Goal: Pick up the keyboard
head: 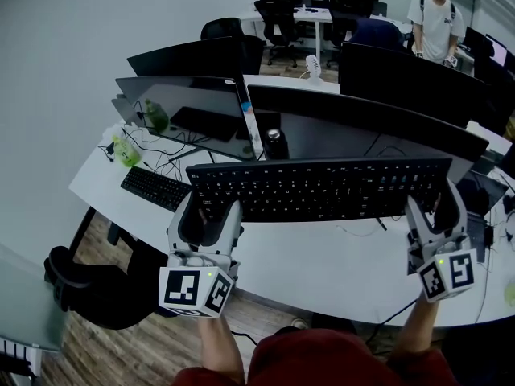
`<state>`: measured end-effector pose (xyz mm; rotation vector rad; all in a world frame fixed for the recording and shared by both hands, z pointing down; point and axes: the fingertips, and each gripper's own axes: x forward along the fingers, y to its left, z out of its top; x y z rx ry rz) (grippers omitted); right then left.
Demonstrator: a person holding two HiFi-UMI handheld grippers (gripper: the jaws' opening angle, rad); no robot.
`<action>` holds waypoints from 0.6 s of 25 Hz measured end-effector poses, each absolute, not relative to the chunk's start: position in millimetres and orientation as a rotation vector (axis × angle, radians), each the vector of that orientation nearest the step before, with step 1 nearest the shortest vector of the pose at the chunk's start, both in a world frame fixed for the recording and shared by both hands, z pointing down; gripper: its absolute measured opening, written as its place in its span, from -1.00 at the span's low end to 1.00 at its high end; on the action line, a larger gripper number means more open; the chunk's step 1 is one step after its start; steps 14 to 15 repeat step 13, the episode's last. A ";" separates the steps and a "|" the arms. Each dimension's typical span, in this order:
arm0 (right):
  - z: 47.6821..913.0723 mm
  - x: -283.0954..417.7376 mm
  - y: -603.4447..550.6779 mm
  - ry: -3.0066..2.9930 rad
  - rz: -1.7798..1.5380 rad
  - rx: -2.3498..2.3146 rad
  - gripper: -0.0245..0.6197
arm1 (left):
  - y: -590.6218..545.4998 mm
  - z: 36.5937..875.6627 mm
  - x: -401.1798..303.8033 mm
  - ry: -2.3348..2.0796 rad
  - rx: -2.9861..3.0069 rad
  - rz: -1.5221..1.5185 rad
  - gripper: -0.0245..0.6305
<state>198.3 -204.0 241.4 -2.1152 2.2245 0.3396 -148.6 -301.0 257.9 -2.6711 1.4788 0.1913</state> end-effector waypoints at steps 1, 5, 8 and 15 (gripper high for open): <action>241.2 198.1 -203.4 2.223 0.342 -2.116 0.17 | -300.9 257.7 -148.7 1.477 -2.671 0.192 0.02; 239.4 198.0 -200.7 2.218 0.348 -2.119 0.17 | -299.4 256.0 -148.8 1.473 -2.671 0.197 0.02; 236.2 197.5 -198.1 2.215 0.354 -2.124 0.17 | -298.3 254.2 -149.0 1.472 -2.675 0.201 0.02; 232.6 197.3 -194.1 2.210 0.357 -2.133 0.17 | -296.2 251.4 -148.5 1.464 -2.681 0.208 0.02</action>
